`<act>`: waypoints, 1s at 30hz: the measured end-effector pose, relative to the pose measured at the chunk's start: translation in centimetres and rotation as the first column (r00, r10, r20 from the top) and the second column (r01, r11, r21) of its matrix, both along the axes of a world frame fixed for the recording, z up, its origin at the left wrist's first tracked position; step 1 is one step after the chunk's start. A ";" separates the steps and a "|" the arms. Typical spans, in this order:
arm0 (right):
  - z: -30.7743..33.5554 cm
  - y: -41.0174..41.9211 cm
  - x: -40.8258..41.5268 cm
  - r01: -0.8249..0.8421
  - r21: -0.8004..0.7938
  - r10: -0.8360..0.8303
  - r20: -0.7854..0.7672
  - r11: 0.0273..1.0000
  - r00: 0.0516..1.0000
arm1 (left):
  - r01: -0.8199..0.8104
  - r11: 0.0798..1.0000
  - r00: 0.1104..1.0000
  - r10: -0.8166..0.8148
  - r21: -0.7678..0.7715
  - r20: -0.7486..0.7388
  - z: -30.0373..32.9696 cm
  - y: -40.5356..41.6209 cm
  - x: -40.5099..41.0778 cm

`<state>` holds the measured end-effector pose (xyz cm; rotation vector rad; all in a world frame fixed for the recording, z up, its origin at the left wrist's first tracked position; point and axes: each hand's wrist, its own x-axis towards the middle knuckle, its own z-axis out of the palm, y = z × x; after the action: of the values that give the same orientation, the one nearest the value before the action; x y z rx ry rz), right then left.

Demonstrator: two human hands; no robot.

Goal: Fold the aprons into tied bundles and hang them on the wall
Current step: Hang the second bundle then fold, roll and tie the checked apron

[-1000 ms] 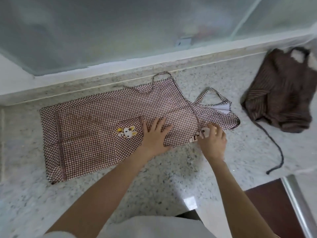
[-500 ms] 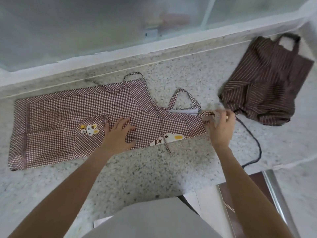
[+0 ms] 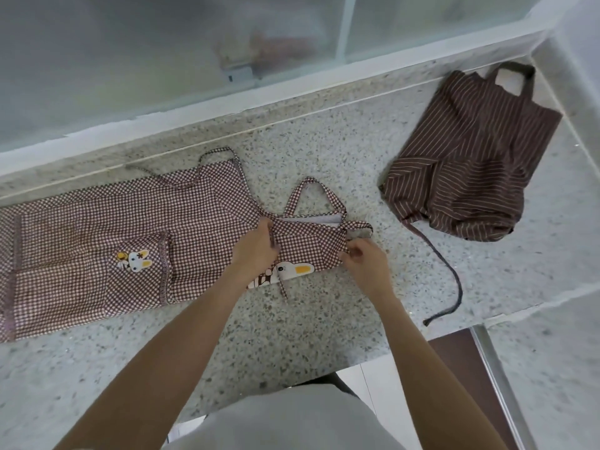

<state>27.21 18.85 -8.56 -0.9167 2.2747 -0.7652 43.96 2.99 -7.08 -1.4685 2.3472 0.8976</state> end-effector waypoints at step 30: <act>-0.3 -7.8 -4.0 -0.009 0.198 0.102 -0.462 0.980 0.881 | 0.199 0.942 0.975 -0.219 -0.270 -0.046 -1.8 0.9 10.0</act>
<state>23.24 11.07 -8.84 -1.1686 2.6654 -0.3052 53.93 3.85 -8.93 -1.2564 2.7023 0.6147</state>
